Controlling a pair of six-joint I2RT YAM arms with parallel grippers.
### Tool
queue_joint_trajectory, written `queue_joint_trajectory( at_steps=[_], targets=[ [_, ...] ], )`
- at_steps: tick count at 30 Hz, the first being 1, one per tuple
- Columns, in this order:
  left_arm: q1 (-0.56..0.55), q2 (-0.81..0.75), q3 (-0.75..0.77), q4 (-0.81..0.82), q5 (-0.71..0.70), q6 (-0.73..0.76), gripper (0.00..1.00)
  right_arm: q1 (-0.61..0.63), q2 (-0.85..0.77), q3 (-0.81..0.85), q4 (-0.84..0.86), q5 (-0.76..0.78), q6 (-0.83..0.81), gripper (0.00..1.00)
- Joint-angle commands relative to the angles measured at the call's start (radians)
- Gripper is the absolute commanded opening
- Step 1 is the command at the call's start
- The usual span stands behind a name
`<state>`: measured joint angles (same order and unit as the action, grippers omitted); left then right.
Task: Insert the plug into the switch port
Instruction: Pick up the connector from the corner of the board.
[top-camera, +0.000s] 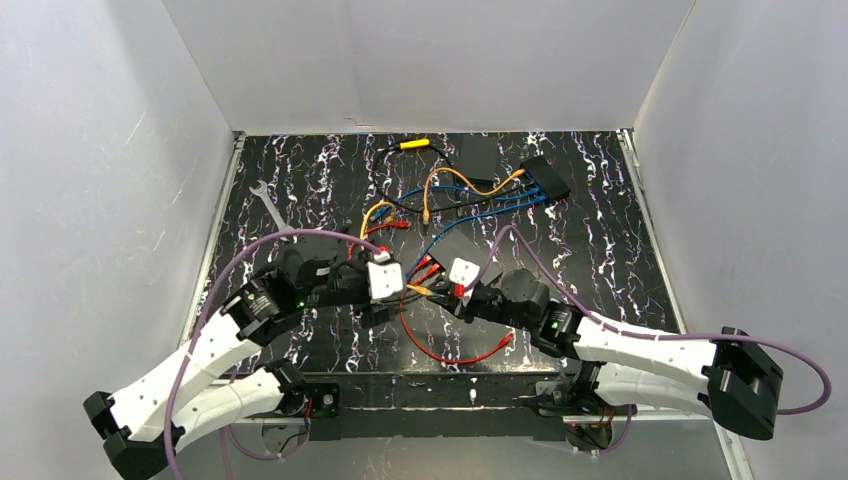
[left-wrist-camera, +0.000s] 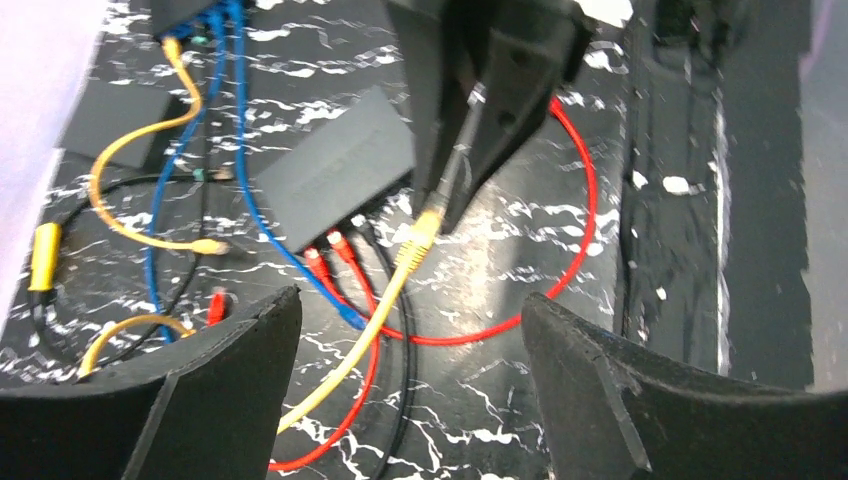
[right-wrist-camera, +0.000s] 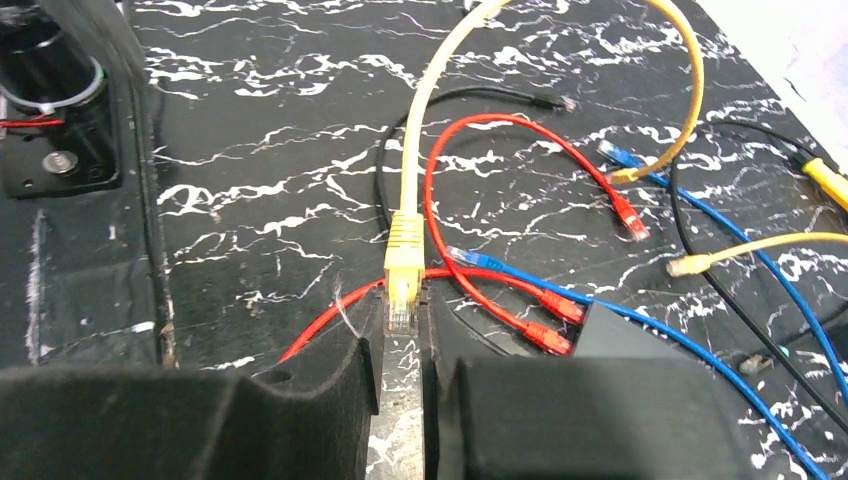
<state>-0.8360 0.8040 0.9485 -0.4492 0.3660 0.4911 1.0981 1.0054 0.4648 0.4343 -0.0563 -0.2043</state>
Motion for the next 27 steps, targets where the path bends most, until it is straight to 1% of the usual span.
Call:
queue_joint_trajectory(
  at_steps=[1,12,14,17,22,27],
  targets=[
    [-0.002,0.005,-0.067,0.052,0.173,0.142,0.77,0.000,-0.035,0.052,-0.003,-0.103,-0.025,0.01],
    [-0.003,0.095,-0.133,0.124,0.195,0.142,0.63,0.000,-0.030,0.054,0.016,-0.187,-0.015,0.01],
    [-0.002,0.111,-0.137,0.121,0.200,0.142,0.58,0.000,-0.034,0.054,0.019,-0.192,-0.015,0.01],
    [-0.002,0.132,-0.140,0.111,0.218,0.145,0.53,0.000,-0.043,0.048,0.024,-0.190,-0.014,0.01],
    [-0.002,0.151,-0.143,0.102,0.224,0.151,0.39,-0.001,-0.052,0.043,0.024,-0.186,-0.014,0.01],
    [-0.002,0.166,-0.134,0.078,0.232,0.153,0.32,-0.003,-0.056,0.040,0.030,-0.189,-0.011,0.01]
  ],
)
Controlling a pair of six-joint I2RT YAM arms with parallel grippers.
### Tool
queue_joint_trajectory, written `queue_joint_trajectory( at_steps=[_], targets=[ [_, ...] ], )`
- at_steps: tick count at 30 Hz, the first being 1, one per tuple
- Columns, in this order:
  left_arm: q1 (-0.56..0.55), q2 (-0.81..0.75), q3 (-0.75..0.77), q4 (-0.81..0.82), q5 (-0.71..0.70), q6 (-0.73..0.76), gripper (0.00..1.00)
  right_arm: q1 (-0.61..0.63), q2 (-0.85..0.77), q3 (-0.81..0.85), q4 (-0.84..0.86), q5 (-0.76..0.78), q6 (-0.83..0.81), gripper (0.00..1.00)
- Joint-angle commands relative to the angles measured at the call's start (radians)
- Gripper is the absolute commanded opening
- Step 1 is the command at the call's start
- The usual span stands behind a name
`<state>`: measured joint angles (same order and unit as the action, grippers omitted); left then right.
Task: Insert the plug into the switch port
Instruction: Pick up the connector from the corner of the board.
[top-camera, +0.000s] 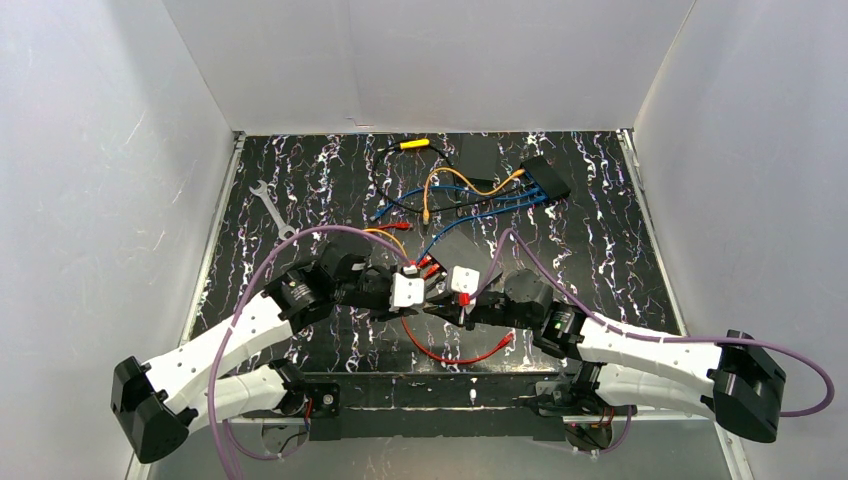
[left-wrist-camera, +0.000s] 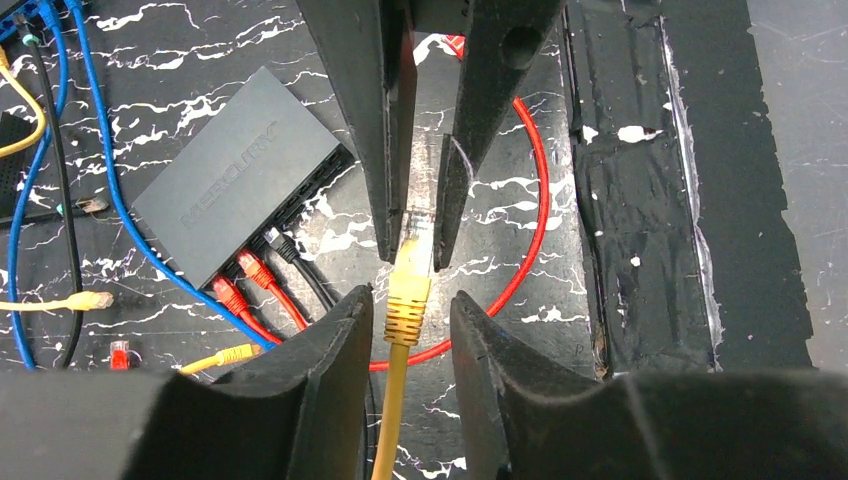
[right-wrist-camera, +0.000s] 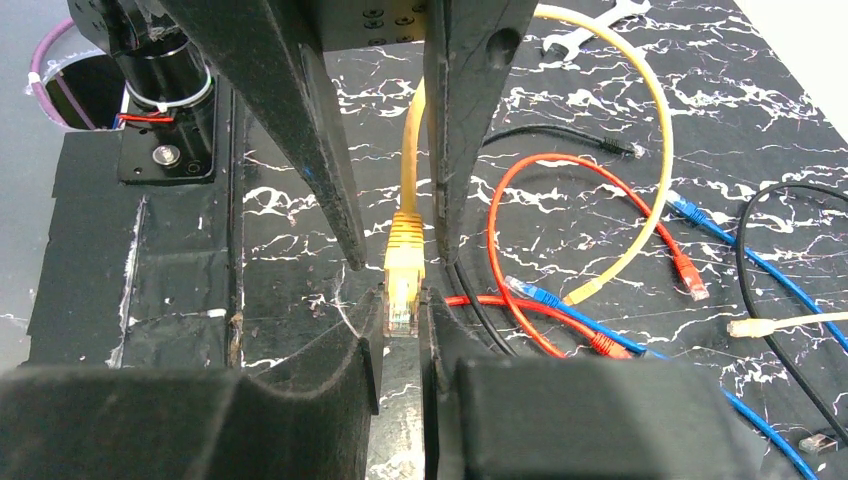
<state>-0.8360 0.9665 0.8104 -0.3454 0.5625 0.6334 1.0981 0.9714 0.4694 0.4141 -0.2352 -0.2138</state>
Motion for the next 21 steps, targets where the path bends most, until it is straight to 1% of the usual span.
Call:
queue_joint_trajectory(
  at_steps=[1,2,4,6,8,11,13,14,15,17,19,21],
  targets=[
    [-0.002,0.005,0.004,-0.028,0.037,0.011,0.31,-0.004,-0.022,0.035,0.051,-0.011,0.001,0.01],
    [-0.002,0.007,0.004,-0.029,0.039,0.011,0.29,-0.006,-0.022,0.035,0.052,-0.012,0.001,0.01],
    [-0.002,0.010,0.006,-0.029,0.046,0.010,0.23,-0.005,-0.023,0.035,0.052,-0.012,0.002,0.01],
    [-0.002,0.018,0.017,-0.040,0.051,0.008,0.14,-0.007,-0.022,0.035,0.052,-0.012,0.002,0.01],
    [-0.002,0.028,0.035,-0.066,0.054,0.010,0.01,-0.009,-0.021,0.035,0.051,-0.011,0.004,0.01],
    [-0.003,0.043,0.064,-0.105,0.040,0.003,0.00,-0.010,-0.017,0.034,0.052,0.001,0.007,0.01],
    [-0.002,0.040,0.075,-0.109,-0.004,-0.016,0.00,-0.011,-0.019,0.031,0.057,0.018,0.014,0.01],
    [-0.002,0.032,0.078,-0.107,-0.053,-0.026,0.00,-0.012,-0.022,0.028,0.062,0.031,0.021,0.01],
    [-0.002,0.022,0.082,-0.101,-0.099,-0.037,0.00,-0.012,-0.025,0.026,0.066,0.049,0.024,0.06],
    [-0.002,-0.002,0.087,-0.091,-0.209,-0.055,0.00,-0.012,-0.026,0.030,0.058,0.075,0.023,0.26],
    [0.002,-0.027,0.106,-0.087,-0.339,-0.066,0.00,-0.012,-0.024,0.030,0.059,0.102,0.028,0.40],
    [0.014,-0.051,0.134,-0.087,-0.462,-0.072,0.00,-0.012,-0.023,0.025,0.068,0.141,0.037,0.57]
  ],
)
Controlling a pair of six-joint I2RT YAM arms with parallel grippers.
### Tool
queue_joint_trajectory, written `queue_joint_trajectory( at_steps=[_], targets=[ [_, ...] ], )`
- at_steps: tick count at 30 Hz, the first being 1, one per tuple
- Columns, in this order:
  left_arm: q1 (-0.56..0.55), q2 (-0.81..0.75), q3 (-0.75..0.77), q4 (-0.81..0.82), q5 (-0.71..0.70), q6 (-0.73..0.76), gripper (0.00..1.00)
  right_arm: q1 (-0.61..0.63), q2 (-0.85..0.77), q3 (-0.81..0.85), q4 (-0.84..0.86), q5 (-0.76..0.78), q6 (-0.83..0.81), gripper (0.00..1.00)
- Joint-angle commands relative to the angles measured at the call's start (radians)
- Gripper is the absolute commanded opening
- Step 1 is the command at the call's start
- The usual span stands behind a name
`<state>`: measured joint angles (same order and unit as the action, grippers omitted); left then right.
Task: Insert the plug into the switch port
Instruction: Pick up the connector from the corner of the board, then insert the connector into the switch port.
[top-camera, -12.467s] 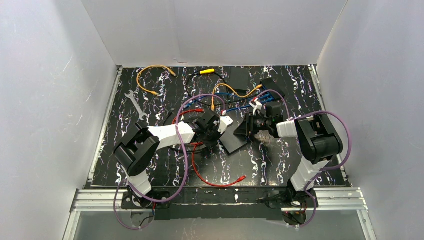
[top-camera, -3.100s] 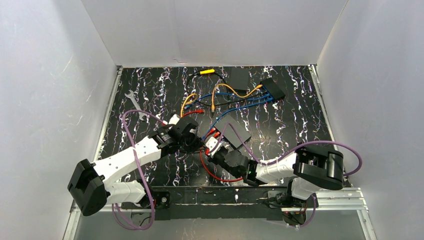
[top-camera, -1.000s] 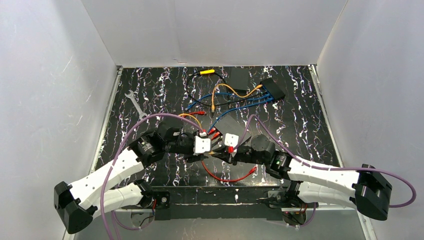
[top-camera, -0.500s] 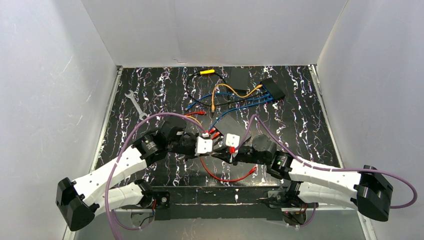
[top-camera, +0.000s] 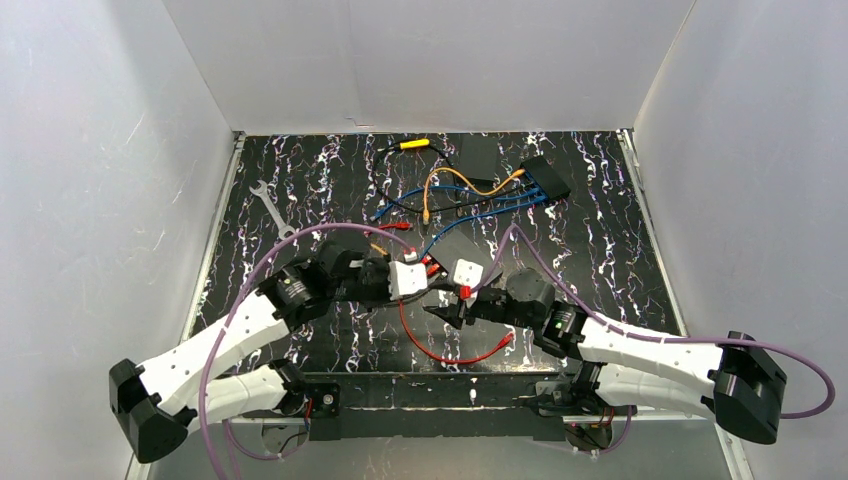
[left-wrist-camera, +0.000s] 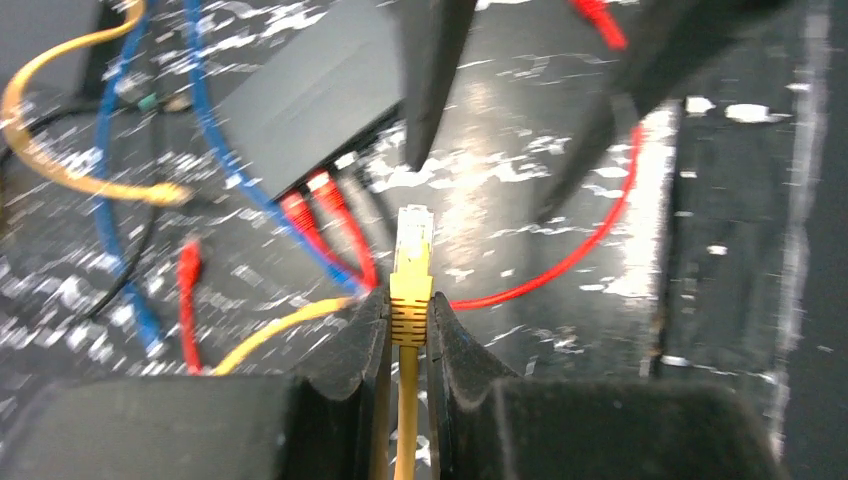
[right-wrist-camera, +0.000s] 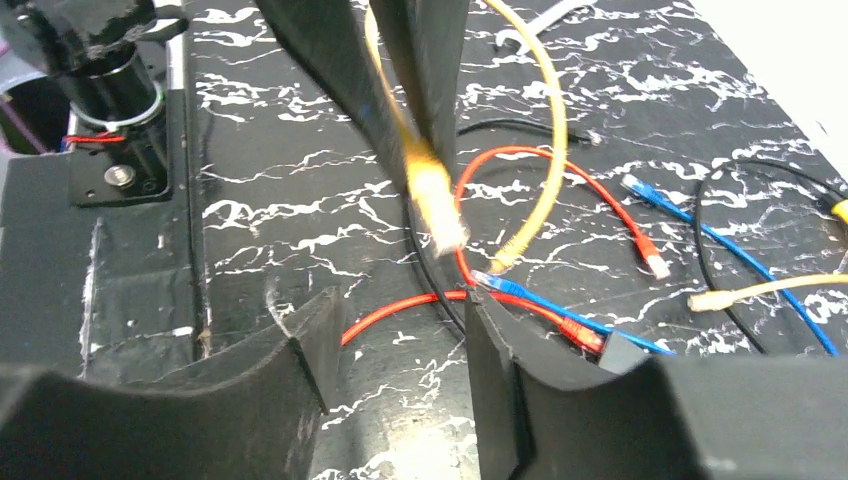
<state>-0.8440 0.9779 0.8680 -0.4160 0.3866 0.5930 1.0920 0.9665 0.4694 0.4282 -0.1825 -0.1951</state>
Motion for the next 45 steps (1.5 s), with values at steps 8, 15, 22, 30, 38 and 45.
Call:
queue_joint_trajectory(
  at_steps=[8,15,22,30,38,45],
  targets=[
    [0.217,-0.079,0.231,0.025,-0.781,-0.106,0.00,-0.010,-0.011,0.026,0.034,0.361,0.049,0.95],
    [0.302,0.033,0.257,-0.003,-1.042,-0.259,0.00,-0.064,0.023,0.054,-0.037,0.582,0.102,0.99],
    [0.301,0.167,0.120,0.063,-0.855,-0.661,0.00,-0.172,0.053,0.065,-0.094,0.619,0.167,0.99],
    [0.259,0.324,0.019,0.222,-0.544,-0.795,0.00,-0.336,0.107,0.086,-0.161,0.525,0.261,0.98],
    [0.129,0.330,-0.079,0.352,-0.453,-0.734,0.00,-0.489,0.190,0.139,-0.223,0.358,0.322,0.97],
    [0.056,0.336,-0.126,0.409,-0.335,-0.694,0.00,-0.628,0.312,0.191,-0.235,0.150,0.379,0.96]
  ],
)
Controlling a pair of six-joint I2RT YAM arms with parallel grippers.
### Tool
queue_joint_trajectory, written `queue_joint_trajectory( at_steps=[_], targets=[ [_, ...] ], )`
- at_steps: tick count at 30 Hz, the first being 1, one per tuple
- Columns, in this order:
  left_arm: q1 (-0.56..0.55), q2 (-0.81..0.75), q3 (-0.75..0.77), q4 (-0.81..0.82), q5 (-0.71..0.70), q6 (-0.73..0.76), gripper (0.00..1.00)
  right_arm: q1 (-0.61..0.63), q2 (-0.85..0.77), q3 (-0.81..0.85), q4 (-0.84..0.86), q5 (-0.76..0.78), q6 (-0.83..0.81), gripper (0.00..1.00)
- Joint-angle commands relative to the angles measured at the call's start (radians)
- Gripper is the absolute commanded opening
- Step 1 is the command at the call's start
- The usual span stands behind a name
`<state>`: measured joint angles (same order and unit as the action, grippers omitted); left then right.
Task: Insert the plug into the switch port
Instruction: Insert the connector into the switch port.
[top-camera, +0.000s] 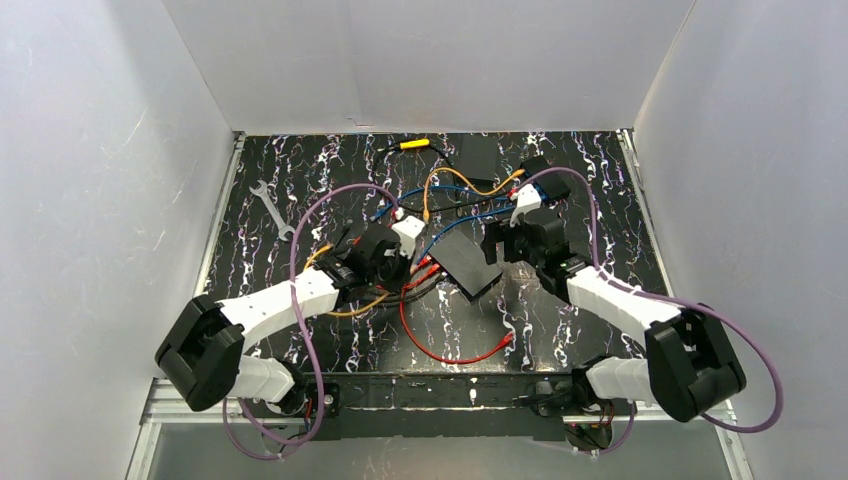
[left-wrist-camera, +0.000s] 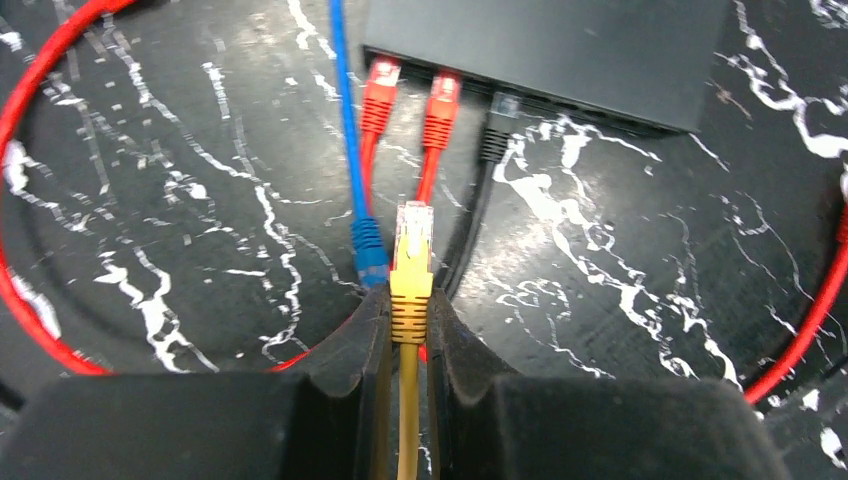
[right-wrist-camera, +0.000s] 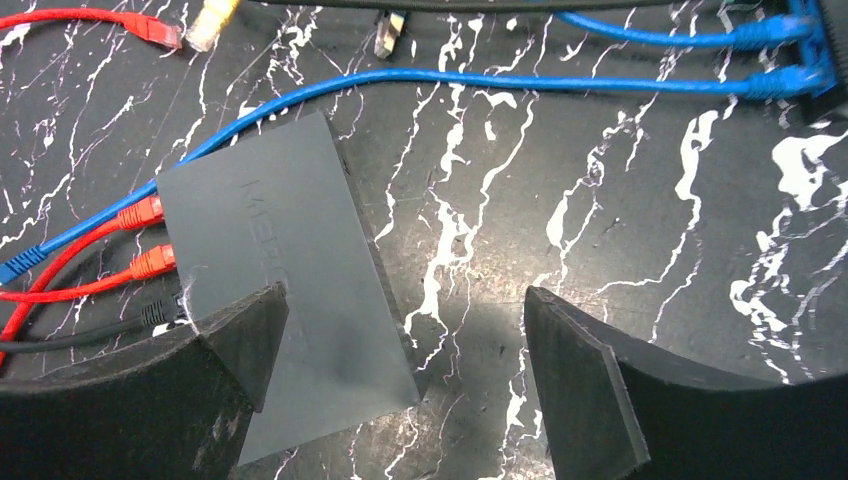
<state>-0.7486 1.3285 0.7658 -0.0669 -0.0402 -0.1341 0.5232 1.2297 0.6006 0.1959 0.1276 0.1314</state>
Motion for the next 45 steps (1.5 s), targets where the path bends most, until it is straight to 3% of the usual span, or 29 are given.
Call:
queue_joint_trajectory(
  at_steps=[1,13,21,35,45],
  targets=[
    [-0.050,-0.009,-0.025,0.075,0.099,0.039,0.00,-0.074,0.068,0.067,-0.006,-0.194,0.061,0.96],
    [-0.198,0.103,0.005,0.126,-0.008,0.099,0.00,-0.163,0.320,0.187,-0.031,-0.455,0.099,0.92],
    [-0.280,0.187,0.038,0.166,-0.079,0.117,0.00,-0.193,0.357,0.153,0.014,-0.530,0.097,0.85],
    [-0.291,0.313,0.058,0.281,-0.144,0.099,0.00,-0.195,0.434,0.104,0.113,-0.667,0.143,0.73],
    [-0.291,0.363,0.069,0.320,-0.213,0.073,0.00,-0.195,0.452,0.098,0.136,-0.725,0.151,0.70]
  ],
)
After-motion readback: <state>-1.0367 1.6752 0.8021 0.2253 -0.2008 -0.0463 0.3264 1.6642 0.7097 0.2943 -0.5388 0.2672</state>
